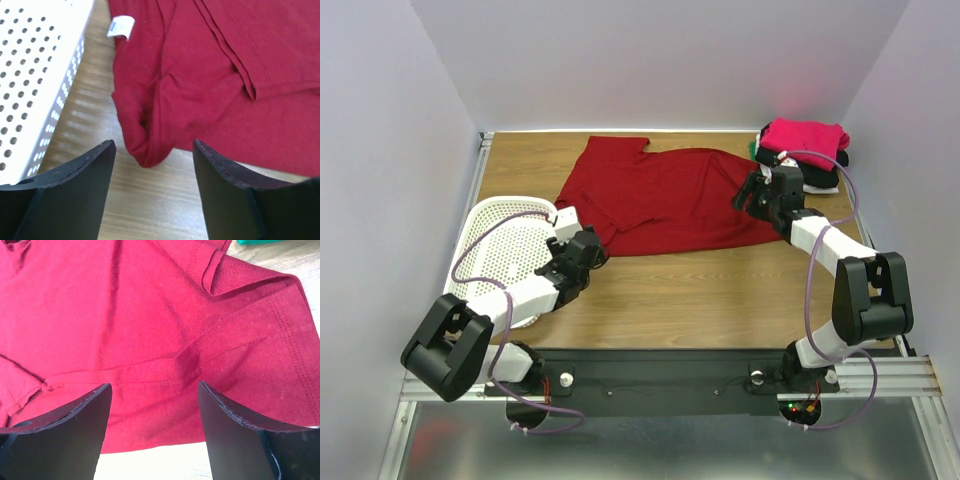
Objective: Fold and stack the t-shirts
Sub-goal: Fold the tshirt
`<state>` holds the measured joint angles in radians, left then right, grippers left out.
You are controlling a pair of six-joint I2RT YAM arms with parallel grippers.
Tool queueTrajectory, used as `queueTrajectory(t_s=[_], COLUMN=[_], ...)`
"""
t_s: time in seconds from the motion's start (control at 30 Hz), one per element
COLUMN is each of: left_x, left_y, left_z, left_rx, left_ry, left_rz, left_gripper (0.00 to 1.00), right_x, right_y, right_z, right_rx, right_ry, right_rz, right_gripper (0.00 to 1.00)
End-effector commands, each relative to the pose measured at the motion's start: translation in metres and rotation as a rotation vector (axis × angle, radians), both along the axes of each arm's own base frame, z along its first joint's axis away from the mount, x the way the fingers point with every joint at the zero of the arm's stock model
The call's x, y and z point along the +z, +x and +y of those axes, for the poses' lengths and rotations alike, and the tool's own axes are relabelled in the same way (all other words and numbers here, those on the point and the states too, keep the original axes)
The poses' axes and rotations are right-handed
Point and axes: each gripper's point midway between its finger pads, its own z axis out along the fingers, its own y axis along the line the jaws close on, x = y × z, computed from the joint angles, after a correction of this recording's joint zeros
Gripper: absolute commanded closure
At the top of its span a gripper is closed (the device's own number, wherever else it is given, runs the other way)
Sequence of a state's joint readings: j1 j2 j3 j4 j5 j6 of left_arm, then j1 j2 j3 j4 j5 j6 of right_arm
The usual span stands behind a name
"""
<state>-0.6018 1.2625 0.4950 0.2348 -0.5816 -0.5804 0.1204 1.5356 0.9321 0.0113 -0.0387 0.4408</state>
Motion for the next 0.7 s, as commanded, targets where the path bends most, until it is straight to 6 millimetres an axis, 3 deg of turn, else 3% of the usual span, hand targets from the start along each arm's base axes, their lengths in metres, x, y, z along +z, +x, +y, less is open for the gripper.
queueTrajectory(t_s=[0.0,0.4,0.53,0.6,0.67], left_x=[0.008,-0.007,-0.008,-0.008,-0.01], left_y=[0.002,0.008,0.009,0.01,0.009], left_z=[-0.008,-0.007,-0.006,-0.007,-0.006], left_rx=[0.007,0.032,0.037,0.037,0.039], left_ry=[-0.044,0.013,0.024,0.025,0.036], left_rz=[-0.009,0.051,0.056,0.059,0.072], left_gripper=[0.29,0.36,0.53,0.53,0.65], right_x=[0.021,0.019,0.019,0.018,0.018], right_y=[0.003,0.004,0.005,0.005,0.005], right_z=[0.007,0.005,0.005,0.004,0.004], right_rx=[0.024,0.014,0.013,0.01,0.01], right_ry=[0.006,0.001,0.003,-0.001,-0.001], right_rz=[-0.077,-0.074,-0.074,-0.072,-0.073], right_gripper=[0.25,0.25,0.25,0.25,0.25])
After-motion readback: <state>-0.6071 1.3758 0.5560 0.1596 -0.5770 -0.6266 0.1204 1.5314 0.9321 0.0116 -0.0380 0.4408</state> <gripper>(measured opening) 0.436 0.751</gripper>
